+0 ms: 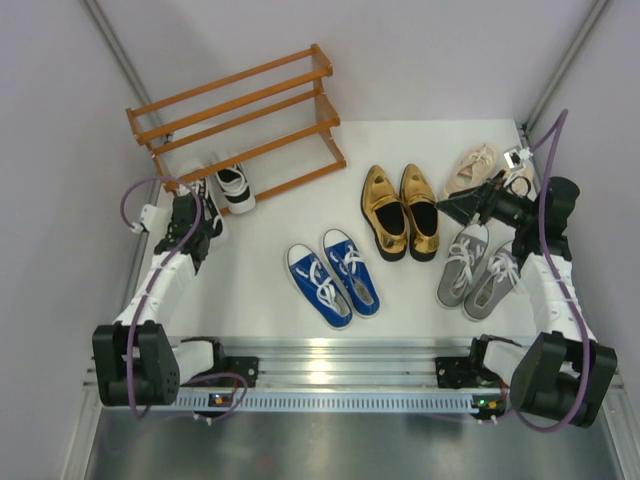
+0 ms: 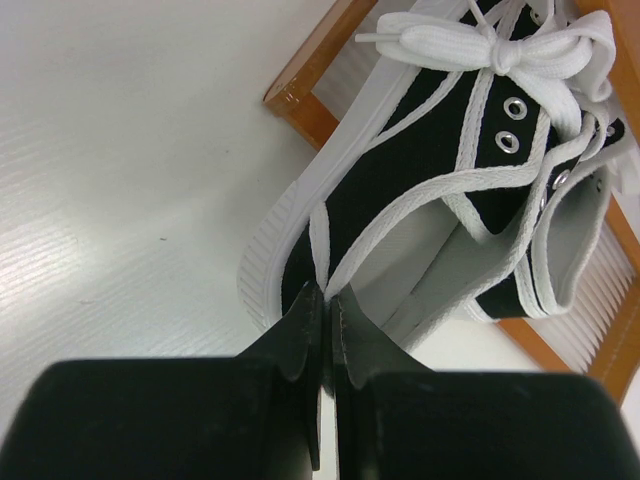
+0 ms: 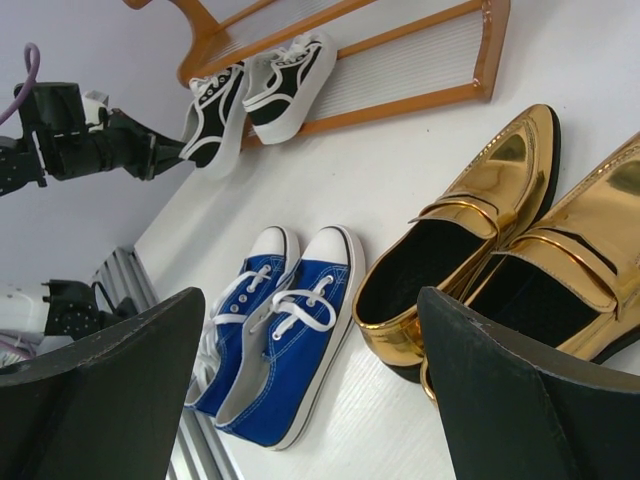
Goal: Place and organize the shoes onto the shoe shelf
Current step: Place the shoe at the shoe shelf.
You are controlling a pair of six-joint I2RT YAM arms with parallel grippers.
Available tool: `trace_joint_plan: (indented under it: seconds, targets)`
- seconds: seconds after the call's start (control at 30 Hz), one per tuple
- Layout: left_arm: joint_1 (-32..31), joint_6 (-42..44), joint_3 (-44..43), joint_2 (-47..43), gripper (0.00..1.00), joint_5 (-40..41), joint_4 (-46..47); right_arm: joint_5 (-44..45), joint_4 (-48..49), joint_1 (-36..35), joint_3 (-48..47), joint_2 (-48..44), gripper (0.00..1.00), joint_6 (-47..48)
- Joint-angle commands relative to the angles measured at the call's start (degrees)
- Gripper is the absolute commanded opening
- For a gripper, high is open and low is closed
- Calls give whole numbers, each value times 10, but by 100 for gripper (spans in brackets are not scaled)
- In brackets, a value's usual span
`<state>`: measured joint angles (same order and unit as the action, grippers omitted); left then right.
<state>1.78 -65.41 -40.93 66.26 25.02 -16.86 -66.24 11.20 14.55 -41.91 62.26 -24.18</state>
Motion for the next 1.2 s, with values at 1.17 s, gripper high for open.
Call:
trace_joint_plan:
  seconds: [1.17]
  targets:
    - [6,15,-101,122,0,57,151,-14,47,18,8,0,88,5]
